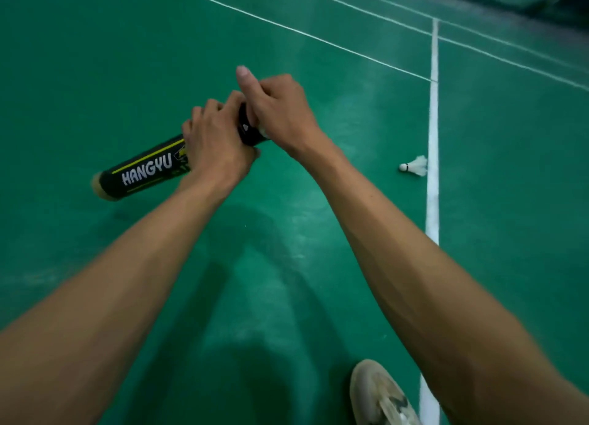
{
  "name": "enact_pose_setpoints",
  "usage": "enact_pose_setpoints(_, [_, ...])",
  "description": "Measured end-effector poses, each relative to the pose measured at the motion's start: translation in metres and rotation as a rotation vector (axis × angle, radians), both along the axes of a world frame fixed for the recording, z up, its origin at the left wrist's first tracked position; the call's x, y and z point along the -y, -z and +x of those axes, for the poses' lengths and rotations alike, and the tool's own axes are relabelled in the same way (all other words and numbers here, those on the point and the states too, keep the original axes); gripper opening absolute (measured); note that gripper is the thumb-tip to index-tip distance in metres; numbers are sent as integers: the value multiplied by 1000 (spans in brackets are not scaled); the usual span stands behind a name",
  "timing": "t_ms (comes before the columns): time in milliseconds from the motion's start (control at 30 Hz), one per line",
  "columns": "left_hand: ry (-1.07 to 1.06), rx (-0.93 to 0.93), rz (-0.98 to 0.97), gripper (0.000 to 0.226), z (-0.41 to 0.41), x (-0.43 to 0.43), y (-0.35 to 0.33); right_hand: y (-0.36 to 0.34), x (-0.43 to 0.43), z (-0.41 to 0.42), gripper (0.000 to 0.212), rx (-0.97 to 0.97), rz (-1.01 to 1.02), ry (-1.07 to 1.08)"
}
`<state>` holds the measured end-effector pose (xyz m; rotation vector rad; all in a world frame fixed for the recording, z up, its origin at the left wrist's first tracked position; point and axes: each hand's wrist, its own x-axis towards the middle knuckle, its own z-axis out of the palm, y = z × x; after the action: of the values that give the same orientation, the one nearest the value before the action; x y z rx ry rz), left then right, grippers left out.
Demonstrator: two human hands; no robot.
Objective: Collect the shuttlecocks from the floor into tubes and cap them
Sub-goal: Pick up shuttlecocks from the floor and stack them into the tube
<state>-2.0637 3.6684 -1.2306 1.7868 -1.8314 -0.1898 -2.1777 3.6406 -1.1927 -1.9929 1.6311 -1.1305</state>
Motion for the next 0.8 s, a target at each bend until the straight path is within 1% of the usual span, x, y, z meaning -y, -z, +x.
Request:
enact_pose_setpoints(67, [38, -32, 13, 70, -23, -1, 5, 5, -2, -20, 64, 0, 45, 10])
enact_pose_setpoints(167, [72, -74, 18, 69, -41, -1, 17, 12, -7, -44, 54, 89, 110, 32])
enact_pose_setpoints(233, [93, -90, 16, 73, -51, -1, 25, 19, -9, -60, 47, 121, 38, 141])
enact_pose_setpoints(300, [117, -120, 15, 75, -62, 0, 28, 25, -9, -80, 50, 138, -30, 288])
enact_pose_setpoints(333, [126, -132, 17, 75, -68, 1, 29, 25, -11, -88, 55, 165, -13, 309])
enact_pose_setpoints(400, [137, -149, 26, 76, -81, 2, 29, 28, -13, -101, 65, 155, 94, 258])
enact_pose_setpoints(467, [160, -142, 28, 76, -97, 1, 29, 29, -19, -108, 69, 74, 215, 152])
enact_pose_setpoints(533, [212, -105, 40, 76, -111, 0, 31, 31, -27, -114, 63, 79, 361, 34])
enact_pose_setpoints(633, [277, -84, 71, 78, -117, 4, 38, 40, -25, -123, 47, 158, 554, -123])
enact_pose_setpoints(700, [276, -63, 82, 82, -114, 6, 44, 43, -19, -120, 47, 174, 637, -190])
enact_pose_setpoints(800, [226, -50, 89, 83, -109, 15, 49, 43, -10, -113, 51, 177, 702, -251])
